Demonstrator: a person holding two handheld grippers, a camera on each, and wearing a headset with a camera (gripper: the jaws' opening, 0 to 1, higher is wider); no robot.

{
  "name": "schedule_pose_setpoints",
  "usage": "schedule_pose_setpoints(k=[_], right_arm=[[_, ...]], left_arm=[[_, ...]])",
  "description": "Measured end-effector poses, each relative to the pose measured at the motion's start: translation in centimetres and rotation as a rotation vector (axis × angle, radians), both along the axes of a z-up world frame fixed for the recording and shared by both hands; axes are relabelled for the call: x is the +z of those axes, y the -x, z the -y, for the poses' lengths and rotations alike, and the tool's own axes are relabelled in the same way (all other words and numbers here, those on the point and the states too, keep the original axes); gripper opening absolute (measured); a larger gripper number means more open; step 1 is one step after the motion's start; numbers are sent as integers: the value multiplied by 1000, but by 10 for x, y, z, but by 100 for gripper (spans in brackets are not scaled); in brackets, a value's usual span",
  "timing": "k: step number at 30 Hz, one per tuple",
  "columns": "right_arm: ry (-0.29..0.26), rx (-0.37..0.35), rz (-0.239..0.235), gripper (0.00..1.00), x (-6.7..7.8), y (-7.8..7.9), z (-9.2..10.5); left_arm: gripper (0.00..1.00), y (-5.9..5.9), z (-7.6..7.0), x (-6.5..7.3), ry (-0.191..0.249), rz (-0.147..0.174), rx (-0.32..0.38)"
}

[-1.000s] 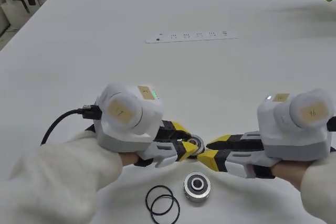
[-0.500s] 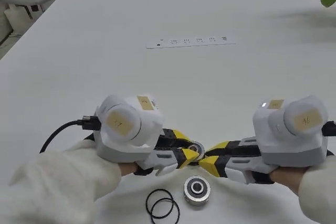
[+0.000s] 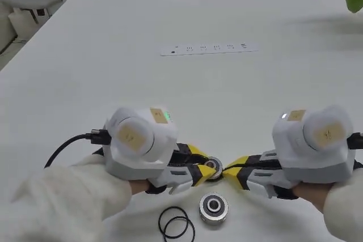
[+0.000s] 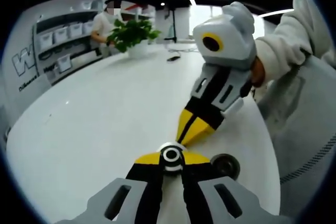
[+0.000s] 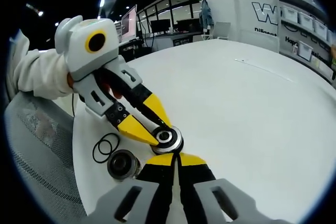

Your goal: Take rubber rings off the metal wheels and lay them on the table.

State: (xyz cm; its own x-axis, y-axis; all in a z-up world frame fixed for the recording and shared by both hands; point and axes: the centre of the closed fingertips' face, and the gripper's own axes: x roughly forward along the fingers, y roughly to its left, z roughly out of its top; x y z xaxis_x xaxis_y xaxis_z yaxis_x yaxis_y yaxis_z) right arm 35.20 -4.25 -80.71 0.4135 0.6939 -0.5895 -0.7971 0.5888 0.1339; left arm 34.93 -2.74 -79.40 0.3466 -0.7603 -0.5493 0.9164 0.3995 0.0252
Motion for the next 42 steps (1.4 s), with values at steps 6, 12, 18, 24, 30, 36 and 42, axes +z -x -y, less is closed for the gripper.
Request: schedule_pose_setpoints(k=[6,12,18,24,30,36,42], right_arm=[[-102,-90,-83,0,9,-5,1],[-123,-111,-120,0,9,-4,1],[-130,-120,-132,0,11,-3,-1],[-125,-128,-141,0,11,-2,-1],[-131,-132,-151,0,13,-1,-3],[-130,-129,-147,0,15,-1,-4],[-126,-118,-139,0,17,0,-5]], left_arm=[[14,1,1,0,-5,8,-6],[14,2,1,-1,-9,15,-9],[14,2,2,0,-12,32,-13],[13,3,3,0,-12,41,-13],[13,3,3,0,-10,41,-14],[13,2,4,0,-14,41,-10],[13,2,4,0,-17,42,-10]])
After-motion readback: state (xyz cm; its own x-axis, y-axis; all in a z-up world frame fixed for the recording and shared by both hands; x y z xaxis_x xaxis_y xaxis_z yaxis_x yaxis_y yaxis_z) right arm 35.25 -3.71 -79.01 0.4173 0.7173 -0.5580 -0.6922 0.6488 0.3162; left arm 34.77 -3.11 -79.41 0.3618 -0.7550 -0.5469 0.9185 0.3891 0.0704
